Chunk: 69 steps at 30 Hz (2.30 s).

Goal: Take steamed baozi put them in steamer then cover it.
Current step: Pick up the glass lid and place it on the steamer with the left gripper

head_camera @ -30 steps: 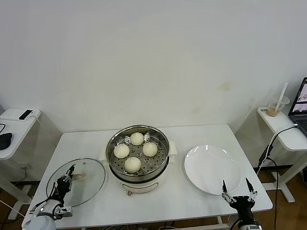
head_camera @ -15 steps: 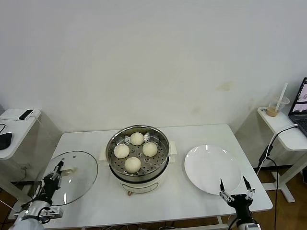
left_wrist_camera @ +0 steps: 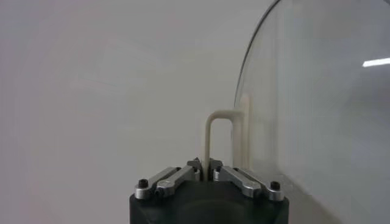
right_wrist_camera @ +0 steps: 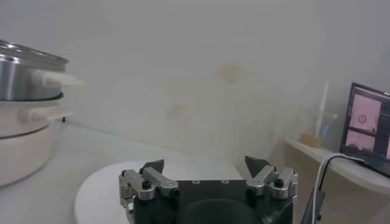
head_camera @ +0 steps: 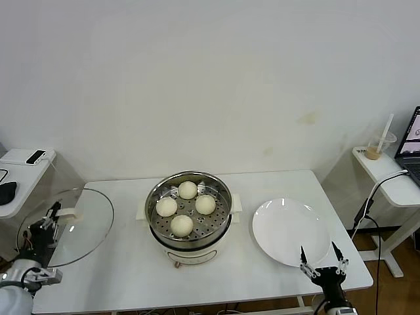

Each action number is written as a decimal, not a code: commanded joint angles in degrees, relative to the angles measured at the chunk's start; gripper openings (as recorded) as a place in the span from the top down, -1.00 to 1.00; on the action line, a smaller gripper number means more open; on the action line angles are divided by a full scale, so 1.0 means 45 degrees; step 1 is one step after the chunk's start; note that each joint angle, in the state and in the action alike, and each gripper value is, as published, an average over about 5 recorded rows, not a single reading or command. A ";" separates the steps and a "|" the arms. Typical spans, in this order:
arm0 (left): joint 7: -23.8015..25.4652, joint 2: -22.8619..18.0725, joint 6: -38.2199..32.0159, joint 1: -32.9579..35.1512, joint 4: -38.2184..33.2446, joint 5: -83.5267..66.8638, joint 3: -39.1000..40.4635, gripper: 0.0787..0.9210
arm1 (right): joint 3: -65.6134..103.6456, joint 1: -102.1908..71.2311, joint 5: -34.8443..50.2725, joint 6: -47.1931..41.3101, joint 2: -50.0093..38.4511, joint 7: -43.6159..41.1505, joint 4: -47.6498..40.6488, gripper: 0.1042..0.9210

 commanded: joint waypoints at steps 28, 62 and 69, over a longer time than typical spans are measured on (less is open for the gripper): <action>0.4104 -0.1245 0.7070 -0.5302 -0.3141 0.2009 0.9369 0.84 | -0.0216 0.1212 -0.1586 -0.1732 0.0436 -0.0172 -0.0415 -0.76; 0.4423 -0.3684 0.6759 -0.5898 -0.1566 0.4697 1.0722 0.84 | -0.0620 0.1371 -0.1659 -0.1759 0.0466 -0.0295 -0.0894 -0.76; 0.4403 -0.3747 0.6694 -0.5903 -0.1365 0.4708 1.0646 0.84 | -0.0626 0.1379 -0.1645 -0.1744 0.0432 -0.0299 -0.0931 -0.76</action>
